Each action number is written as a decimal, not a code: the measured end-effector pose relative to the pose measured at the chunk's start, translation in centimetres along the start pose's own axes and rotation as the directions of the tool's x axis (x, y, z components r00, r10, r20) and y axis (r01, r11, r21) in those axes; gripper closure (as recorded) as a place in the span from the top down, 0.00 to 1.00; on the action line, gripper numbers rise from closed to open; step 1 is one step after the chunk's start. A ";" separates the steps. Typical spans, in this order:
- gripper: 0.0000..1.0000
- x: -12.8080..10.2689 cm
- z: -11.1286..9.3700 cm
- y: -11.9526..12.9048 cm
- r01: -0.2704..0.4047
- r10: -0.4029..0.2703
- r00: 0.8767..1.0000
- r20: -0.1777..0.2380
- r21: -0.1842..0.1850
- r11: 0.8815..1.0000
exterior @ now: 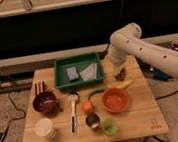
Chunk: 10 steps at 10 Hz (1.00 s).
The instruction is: Place sponge in red bowl
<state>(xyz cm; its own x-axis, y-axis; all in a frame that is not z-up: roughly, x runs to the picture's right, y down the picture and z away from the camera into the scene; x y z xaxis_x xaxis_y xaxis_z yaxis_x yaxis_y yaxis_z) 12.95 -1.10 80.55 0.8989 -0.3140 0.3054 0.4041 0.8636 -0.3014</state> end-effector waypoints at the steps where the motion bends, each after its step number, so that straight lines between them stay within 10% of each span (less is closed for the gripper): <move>1: 0.65 -0.9 0.4 -0.6 0.027 -0.028 0.999 0.017 0.009 1.000; 10: 0.65 -7.6 2.5 -4.8 0.245 -0.251 0.957 0.143 0.056 0.968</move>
<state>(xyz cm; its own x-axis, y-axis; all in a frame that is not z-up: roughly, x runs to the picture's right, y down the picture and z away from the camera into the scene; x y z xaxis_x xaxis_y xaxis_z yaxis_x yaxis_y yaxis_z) 3.74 -1.88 81.95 0.7351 -0.4610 0.4970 0.6021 0.7810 -0.1661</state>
